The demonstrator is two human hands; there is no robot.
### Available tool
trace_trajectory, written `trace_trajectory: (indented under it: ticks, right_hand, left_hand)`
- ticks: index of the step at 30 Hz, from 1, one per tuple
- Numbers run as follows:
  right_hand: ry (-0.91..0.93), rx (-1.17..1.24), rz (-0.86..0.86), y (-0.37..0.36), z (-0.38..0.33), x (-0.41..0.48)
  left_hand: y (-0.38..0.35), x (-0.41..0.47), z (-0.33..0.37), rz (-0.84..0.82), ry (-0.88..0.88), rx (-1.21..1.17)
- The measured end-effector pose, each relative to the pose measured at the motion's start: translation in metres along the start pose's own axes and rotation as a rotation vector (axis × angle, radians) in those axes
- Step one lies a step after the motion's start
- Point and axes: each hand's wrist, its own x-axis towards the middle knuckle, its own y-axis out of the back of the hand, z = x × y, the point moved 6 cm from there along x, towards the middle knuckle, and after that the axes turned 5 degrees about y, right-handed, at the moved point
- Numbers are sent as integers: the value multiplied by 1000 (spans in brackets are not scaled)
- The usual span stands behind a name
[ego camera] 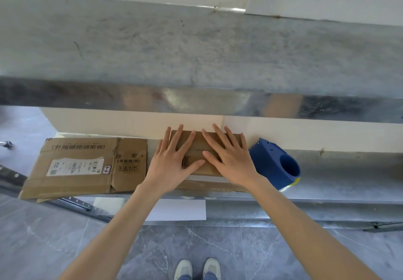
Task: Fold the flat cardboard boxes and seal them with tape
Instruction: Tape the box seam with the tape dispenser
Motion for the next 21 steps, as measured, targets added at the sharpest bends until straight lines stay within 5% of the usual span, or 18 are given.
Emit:
trace_trajectory:
  ticks: [10, 21]
  right_hand:
    - [3, -1, 38, 0, 0, -3]
    - [-147, 768, 328, 5, 25, -12]
  left_hand:
    - [-1, 0, -1, 41, -33, -67]
    - [-4, -2, -16, 88, 95, -764]
